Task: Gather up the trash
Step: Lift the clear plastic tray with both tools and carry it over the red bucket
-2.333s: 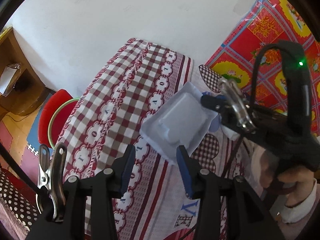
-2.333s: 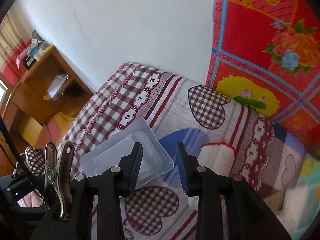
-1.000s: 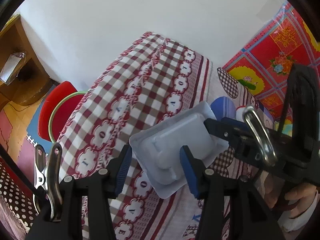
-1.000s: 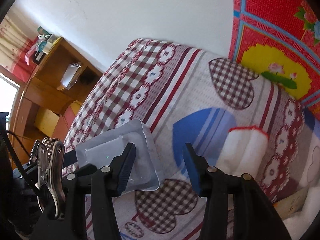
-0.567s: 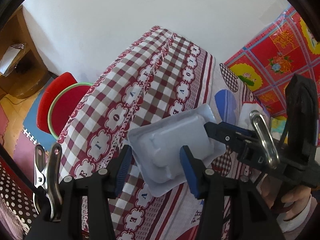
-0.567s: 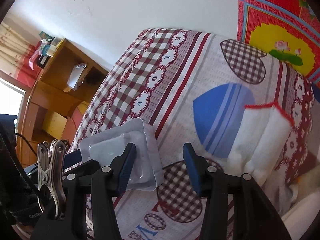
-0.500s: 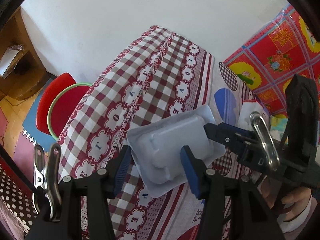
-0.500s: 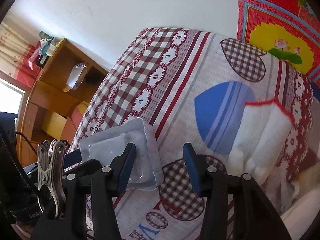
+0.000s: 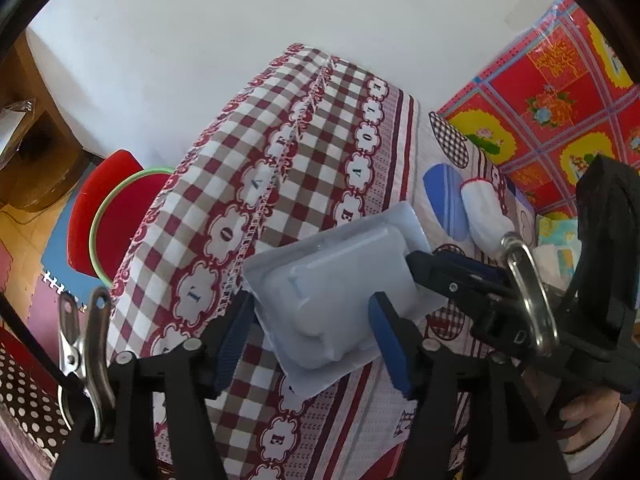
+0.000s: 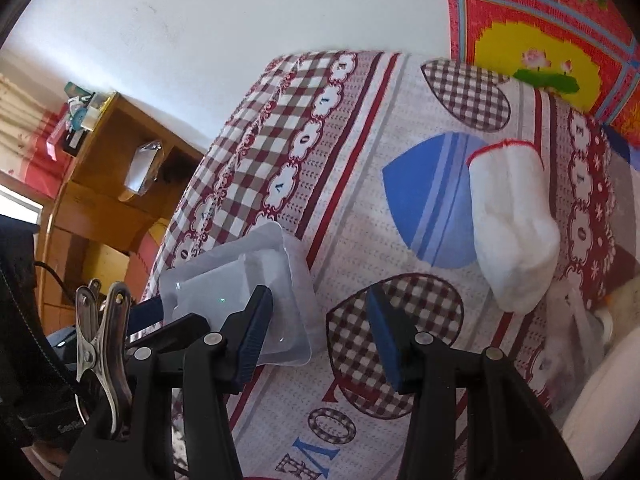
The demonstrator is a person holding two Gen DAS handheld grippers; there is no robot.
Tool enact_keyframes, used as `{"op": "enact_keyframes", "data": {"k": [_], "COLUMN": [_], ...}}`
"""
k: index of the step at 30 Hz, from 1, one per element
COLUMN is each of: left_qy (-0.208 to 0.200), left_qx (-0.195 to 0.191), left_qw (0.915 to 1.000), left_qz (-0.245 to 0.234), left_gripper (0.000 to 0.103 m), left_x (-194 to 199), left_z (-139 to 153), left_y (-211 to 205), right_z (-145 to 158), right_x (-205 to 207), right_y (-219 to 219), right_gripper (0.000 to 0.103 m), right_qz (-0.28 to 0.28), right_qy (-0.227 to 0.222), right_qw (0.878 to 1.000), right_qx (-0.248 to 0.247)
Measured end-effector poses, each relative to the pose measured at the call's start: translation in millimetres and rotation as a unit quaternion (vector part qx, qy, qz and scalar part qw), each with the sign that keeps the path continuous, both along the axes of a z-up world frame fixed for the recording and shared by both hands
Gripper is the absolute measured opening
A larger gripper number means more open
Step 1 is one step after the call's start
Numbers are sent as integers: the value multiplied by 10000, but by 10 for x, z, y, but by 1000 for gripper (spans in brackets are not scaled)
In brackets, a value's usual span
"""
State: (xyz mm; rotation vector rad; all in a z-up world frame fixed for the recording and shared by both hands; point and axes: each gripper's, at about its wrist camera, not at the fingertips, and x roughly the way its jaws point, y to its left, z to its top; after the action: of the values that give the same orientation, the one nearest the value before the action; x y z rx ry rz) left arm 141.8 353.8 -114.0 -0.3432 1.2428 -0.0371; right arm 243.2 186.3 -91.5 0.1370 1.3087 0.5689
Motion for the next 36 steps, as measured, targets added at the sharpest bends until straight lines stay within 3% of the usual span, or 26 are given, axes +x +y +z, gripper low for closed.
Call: {"op": "enact_keyframes", "data": {"k": [13, 18, 36], "left_qy": [-48, -61, -238], "left_qx": [-29, -38, -42], "left_qw": [9999, 9998, 9993], "left_qz": [-152, -166, 298], "left_gripper": [65, 61, 59], "left_x": [57, 29, -159], "left_z": [-13, 22, 167], "left_y": [9, 58, 560], "right_z": [5, 60, 159], "right_x": [-66, -119, -246], "right_y": [-7, 58, 489], "right_gripper": [49, 43, 42], "right_qz": [-297, -327, -70], "right_qy": [-25, -84, -19], "right_qw": [9995, 9994, 9999], "right_qx": [43, -50, 96]}}
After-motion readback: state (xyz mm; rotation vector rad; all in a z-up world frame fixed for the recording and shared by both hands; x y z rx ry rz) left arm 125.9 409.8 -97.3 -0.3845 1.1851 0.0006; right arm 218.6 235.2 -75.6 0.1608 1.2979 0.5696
